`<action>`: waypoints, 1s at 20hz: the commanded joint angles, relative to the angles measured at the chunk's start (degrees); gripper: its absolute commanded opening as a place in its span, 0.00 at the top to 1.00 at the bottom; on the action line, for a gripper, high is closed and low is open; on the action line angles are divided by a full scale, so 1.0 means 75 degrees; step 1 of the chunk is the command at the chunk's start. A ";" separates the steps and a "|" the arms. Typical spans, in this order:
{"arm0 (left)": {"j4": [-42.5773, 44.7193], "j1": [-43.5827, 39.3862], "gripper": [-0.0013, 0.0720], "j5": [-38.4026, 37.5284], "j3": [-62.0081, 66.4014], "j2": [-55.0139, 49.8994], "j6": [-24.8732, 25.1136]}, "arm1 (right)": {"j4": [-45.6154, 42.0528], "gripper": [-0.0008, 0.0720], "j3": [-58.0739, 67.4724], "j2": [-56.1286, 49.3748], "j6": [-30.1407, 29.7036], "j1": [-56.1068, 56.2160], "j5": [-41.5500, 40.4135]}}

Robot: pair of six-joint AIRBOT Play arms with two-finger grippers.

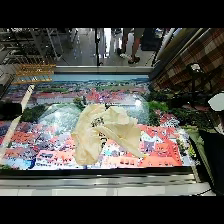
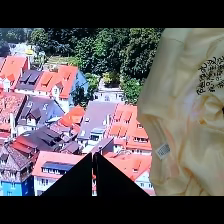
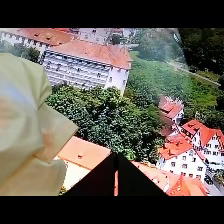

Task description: Fold the clothes and pants, and hang the long-sleeved shirts on hangers.

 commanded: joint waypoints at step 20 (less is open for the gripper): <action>-0.1687 -0.0137 0.04 0.0105 -0.0102 -0.0947 -0.0428 | 0.1058 0.96 0.0032 0.0017 0.0149 -0.0003 0.0291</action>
